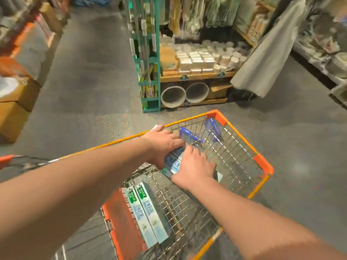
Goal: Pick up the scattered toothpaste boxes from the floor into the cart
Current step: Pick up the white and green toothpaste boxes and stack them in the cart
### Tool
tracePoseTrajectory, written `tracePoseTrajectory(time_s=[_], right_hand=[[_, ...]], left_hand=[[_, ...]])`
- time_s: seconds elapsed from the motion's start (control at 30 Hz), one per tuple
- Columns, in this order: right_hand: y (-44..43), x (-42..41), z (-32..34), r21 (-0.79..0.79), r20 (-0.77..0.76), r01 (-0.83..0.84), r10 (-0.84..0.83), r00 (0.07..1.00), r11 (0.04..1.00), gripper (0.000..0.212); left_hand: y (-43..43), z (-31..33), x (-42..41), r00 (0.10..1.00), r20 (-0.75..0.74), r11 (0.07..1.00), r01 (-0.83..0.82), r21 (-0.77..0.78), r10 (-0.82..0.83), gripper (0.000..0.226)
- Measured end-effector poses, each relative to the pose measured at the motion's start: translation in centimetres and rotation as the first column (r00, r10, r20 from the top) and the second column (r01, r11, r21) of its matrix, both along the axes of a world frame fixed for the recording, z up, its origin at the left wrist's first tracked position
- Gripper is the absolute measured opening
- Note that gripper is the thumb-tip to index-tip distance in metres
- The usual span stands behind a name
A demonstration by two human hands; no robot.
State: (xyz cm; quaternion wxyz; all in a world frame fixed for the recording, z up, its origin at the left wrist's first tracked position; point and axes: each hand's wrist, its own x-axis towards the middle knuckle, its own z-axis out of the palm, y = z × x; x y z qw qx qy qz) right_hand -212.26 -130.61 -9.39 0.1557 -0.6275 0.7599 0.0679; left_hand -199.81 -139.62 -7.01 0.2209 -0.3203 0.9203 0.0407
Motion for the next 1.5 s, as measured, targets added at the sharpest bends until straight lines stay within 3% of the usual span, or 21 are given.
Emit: tracePoseTrajectory(time_s=[0.3,0.57,0.87,1.2,1.3,1.5], right_hand=[[-2.1,1.4,-15.6,0.252,0.062,0.081,-0.099,0.993,0.964,0.100],[-0.4,3.6,-23.2,0.343,0.046,0.237,-0.268,0.962,0.909,0.086],[1.3,5.0,-27.7,0.405,0.033,0.279,-0.319,0.947,0.871,0.084],[2.7,4.6,-29.7,0.417,0.047,0.250,-0.296,0.954,0.874,0.111],[3.3,4.8,-29.4,0.457,0.055,0.221,-0.275,0.960,0.862,0.105],[2.9,4.5,-28.4,0.552,0.114,0.156,-0.259,0.959,0.819,0.094]], left_hand=[[-2.3,-17.8,0.5,0.999,0.022,0.992,0.043,0.118,-0.046,0.103],[-2.0,-25.7,0.9,0.987,0.123,0.952,0.064,0.299,-0.105,0.102],[-0.7,-29.9,1.7,0.969,0.149,0.933,0.140,0.333,-0.198,0.101],[0.9,-32.8,2.1,0.979,0.056,0.942,0.173,0.289,-0.197,0.098],[1.5,-32.8,2.6,0.979,0.024,0.929,0.184,0.322,-0.203,0.095],[1.5,-32.1,2.9,0.987,0.044,0.892,0.122,0.435,-0.157,0.112]])
